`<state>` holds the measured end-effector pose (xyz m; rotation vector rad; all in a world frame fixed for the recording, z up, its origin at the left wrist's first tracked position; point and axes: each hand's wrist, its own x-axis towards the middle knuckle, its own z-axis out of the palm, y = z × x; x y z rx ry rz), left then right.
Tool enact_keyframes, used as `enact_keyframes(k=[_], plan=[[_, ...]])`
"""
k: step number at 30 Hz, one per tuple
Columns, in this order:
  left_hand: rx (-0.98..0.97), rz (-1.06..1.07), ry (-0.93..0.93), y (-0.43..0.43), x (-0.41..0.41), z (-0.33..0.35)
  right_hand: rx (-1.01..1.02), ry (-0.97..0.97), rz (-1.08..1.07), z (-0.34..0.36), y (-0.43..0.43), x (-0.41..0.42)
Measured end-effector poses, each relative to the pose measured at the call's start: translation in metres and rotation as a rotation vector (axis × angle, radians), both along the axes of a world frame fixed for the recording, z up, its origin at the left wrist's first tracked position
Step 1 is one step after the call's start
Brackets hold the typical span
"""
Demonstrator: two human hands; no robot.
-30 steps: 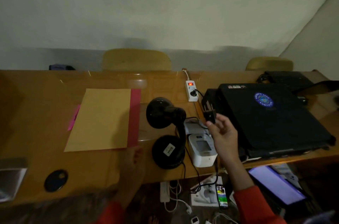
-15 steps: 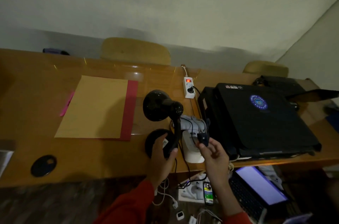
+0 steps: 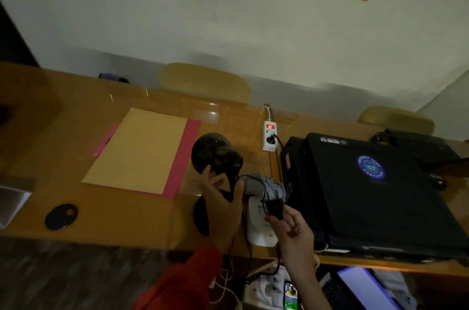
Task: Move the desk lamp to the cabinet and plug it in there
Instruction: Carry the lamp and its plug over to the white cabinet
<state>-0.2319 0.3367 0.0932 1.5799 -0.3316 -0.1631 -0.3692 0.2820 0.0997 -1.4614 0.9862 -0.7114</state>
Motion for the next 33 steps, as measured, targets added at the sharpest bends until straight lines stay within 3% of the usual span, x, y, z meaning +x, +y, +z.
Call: enact_keyframes(k=[6, 10, 18, 22, 26, 33], plan=[[0.268, 0.067, -0.283, -0.014, 0.011, 0.002, -0.111, 0.017, 0.086, 0.006, -0.011, -0.002], [0.403, 0.148, -0.338, -0.027, 0.018, 0.002, -0.098, 0.005, 0.122, 0.006, -0.021, -0.004], [0.278, 0.179, -0.342, -0.039, 0.037, 0.000, -0.069, -0.022, 0.137, -0.003, -0.036, -0.002], [0.174, 0.020, -0.144, -0.028, 0.046, 0.005, -0.096, -0.013, 0.131, -0.002, -0.040, 0.002], [0.206, -0.075, -0.116, -0.017, 0.055, 0.010, -0.134, -0.010, 0.135, 0.000, -0.045, 0.009], [0.061, -0.019, -0.105, -0.032, 0.044, 0.011, -0.156, -0.006, 0.151, -0.001, -0.048, 0.017]])
